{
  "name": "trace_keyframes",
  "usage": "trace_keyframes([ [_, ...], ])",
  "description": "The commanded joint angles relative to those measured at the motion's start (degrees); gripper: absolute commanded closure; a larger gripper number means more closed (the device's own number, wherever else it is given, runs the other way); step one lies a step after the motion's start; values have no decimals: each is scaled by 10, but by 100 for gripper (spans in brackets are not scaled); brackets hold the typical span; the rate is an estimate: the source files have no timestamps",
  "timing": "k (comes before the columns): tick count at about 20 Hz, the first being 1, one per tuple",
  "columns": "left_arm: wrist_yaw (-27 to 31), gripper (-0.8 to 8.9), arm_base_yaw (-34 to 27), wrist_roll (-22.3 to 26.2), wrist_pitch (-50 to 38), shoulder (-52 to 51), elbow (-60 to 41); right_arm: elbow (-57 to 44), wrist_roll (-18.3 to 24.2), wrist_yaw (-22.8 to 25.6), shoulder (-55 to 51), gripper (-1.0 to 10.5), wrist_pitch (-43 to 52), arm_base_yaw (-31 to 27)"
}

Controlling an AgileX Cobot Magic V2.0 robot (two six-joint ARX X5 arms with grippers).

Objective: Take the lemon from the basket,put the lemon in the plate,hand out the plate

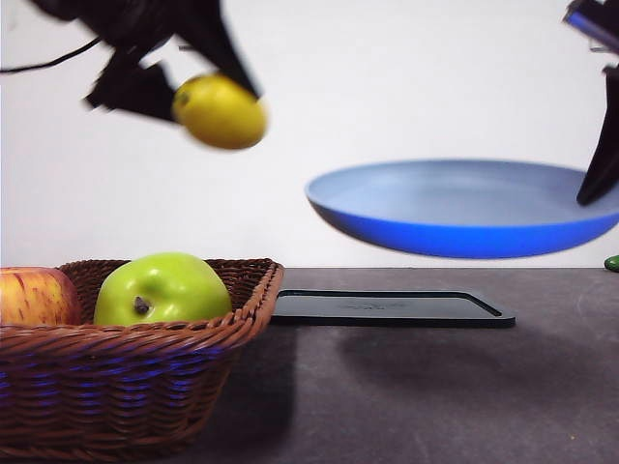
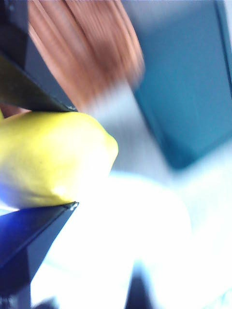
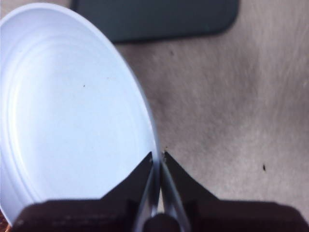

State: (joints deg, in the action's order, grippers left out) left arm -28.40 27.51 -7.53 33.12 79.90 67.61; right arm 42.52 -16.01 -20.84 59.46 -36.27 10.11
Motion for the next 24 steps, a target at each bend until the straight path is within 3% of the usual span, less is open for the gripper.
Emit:
trace_keyframes([
  [1,28,597,66,1,-25,8,12,8,-24,-20,24,944,9,2],
  [4,165,596,154,20,-46,18,12,8,-24,-63,41,944,12,5],
  [6,215,596,196,31,-63,33,12,8,-24,-62,43,944,13,15],
  [10,225,596,233,31,-91,80,12,8,-24,-62,43,944,13,29],
  [15,223,590,236,28,-82,127,12,8,-24,-62,43,944,12,35],
  [19,223,427,239,28,-82,128,12,8,-24,-61,43,944,12,35],
  [24,215,421,239,11,-80,124,12,8,-26,-60,43,944,12,35],
])
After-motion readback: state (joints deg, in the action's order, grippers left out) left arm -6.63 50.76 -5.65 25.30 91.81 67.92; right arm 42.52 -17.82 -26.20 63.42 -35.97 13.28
